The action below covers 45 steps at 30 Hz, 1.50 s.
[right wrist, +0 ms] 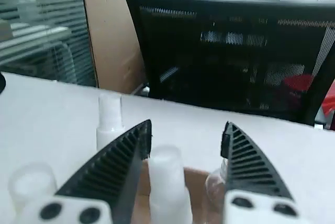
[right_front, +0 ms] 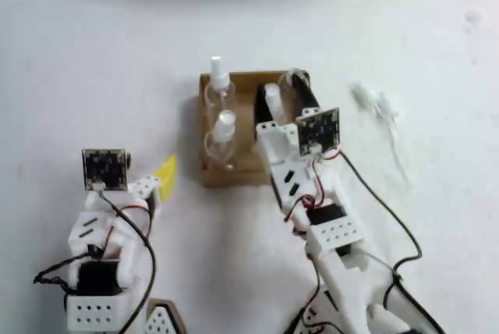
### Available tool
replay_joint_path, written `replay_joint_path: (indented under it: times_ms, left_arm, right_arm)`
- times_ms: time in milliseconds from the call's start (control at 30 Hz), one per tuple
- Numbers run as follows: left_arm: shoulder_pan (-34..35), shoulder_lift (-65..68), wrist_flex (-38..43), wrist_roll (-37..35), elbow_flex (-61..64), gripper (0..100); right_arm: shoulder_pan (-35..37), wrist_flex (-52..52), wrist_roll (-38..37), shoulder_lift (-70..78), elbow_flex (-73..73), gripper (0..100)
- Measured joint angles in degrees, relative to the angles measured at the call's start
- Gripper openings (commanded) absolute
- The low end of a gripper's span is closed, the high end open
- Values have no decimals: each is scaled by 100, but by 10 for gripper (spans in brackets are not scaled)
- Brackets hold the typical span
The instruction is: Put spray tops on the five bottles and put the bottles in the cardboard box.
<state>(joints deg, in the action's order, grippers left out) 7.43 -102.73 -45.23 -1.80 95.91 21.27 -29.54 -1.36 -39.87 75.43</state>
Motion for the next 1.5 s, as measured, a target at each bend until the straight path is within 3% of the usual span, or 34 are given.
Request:
replay_joint_path:
  times_ms: [233, 467, 633, 867, 1133, 1500]
  left_arm:
    - [0, 0, 0, 0, 0, 267]
    - [0, 0, 0, 0, 0, 267]
    - [0, 0, 0, 0, 0, 267]
    - [0, 0, 0, 0, 0, 267]
    - [0, 0, 0, 0, 0, 267]
    - [0, 0, 0, 0, 0, 267]
  right_arm:
    - [-475, 897, 0, -1626, 9, 190]
    - [-1653, 2593, 0, -3262, 158, 190]
    - [-2444, 3604, 0, -4422, 835, 190]
    - [-2822, 4237, 9, -6251, 2004, 190]
    - [-3042, 5952, 9, -6215, 2092, 191]
    - [-3560, 6171, -79, -6286, 2092, 190]
